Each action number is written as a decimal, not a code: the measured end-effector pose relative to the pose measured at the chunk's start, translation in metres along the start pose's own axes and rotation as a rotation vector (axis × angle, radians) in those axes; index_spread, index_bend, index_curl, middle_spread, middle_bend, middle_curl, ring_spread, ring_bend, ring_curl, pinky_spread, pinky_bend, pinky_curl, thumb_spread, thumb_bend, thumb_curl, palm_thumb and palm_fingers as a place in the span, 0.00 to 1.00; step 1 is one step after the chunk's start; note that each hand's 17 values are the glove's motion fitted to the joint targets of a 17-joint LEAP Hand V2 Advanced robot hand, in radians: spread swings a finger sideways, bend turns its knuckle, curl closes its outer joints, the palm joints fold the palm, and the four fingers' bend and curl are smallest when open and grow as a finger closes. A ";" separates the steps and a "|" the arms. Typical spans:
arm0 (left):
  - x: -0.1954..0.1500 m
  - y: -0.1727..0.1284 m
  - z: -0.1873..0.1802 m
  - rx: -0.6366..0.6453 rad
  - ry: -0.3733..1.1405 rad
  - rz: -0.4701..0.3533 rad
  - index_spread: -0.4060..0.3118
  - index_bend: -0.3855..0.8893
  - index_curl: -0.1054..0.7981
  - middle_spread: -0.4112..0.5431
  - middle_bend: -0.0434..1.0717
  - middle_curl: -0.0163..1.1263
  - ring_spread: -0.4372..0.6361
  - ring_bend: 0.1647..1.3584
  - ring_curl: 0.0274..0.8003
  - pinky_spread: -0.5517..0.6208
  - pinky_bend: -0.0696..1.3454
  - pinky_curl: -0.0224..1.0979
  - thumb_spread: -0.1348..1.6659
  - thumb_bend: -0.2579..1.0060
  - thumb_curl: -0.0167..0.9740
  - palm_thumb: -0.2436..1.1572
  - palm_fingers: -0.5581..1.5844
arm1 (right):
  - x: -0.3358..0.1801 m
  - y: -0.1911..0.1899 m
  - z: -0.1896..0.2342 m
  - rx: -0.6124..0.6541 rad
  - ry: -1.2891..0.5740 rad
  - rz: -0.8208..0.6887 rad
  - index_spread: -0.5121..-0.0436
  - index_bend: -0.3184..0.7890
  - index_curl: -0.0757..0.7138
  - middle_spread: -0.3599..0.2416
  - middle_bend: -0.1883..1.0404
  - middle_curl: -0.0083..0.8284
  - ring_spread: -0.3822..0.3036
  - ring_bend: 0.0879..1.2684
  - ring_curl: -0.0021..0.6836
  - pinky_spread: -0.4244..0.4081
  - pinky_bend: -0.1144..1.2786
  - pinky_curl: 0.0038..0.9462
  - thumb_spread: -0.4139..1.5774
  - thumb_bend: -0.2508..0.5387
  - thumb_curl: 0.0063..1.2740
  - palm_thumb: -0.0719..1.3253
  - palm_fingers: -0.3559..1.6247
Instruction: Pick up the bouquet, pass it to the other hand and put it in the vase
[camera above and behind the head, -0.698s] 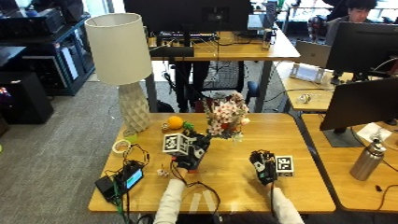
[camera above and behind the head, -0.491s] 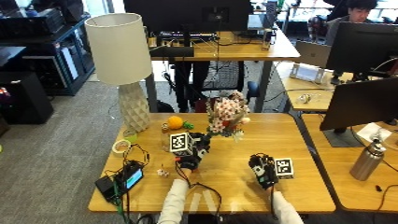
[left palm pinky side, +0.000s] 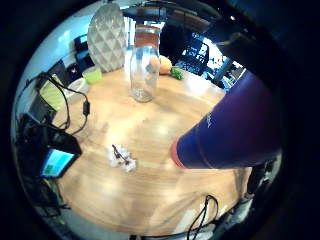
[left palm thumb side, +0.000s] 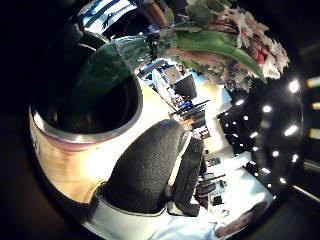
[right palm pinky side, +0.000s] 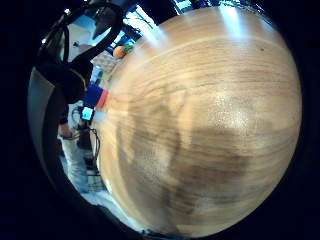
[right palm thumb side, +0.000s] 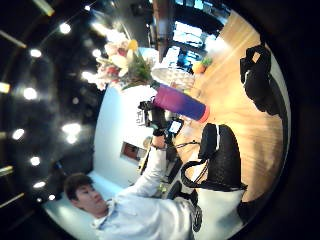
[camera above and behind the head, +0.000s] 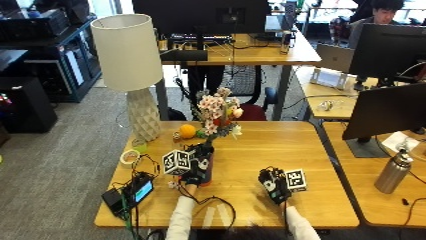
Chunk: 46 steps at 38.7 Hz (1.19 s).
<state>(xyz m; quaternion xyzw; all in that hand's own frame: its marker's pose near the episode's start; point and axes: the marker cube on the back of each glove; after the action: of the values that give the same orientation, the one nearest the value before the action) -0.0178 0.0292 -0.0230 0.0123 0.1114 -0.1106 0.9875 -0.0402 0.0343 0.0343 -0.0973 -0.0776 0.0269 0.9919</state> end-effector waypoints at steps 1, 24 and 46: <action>-0.002 0.001 0.000 -0.002 0.018 -0.012 0.19 0.42 0.43 0.53 0.20 0.25 0.45 0.28 0.31 0.63 0.22 0.22 0.59 0.18 0.22 0.22 0.55 | 0.001 0.001 0.000 0.005 0.021 0.002 0.71 0.42 0.47 0.49 0.55 0.45 0.36 0.47 0.56 0.36 0.38 0.33 0.65 0.54 0.29 0.60 0.77; -0.006 0.005 -0.002 0.048 0.098 -0.036 0.16 0.43 0.52 0.54 0.18 0.27 0.45 0.27 0.37 0.55 0.25 0.31 0.66 0.19 0.27 0.22 0.54 | 0.015 0.006 -0.003 0.014 0.071 0.032 0.70 0.40 0.50 0.48 0.52 0.53 0.36 0.45 0.61 0.36 0.35 0.38 0.66 0.34 0.37 0.66 0.77; -0.001 -0.005 -0.006 0.050 0.144 -0.044 0.30 0.41 0.53 0.55 0.17 0.28 0.46 0.29 0.41 0.54 0.27 0.35 0.69 0.19 0.29 0.24 0.51 | 0.015 0.003 -0.009 0.020 0.082 -0.009 0.70 0.40 0.51 0.48 0.50 0.56 0.36 0.44 0.64 0.36 0.33 0.40 0.67 0.29 0.42 0.67 0.76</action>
<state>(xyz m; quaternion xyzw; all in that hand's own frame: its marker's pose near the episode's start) -0.0213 0.0251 -0.0291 0.0425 0.1796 -0.1337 0.9737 -0.0241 0.0364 0.0269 -0.0881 -0.0370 0.0191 0.9952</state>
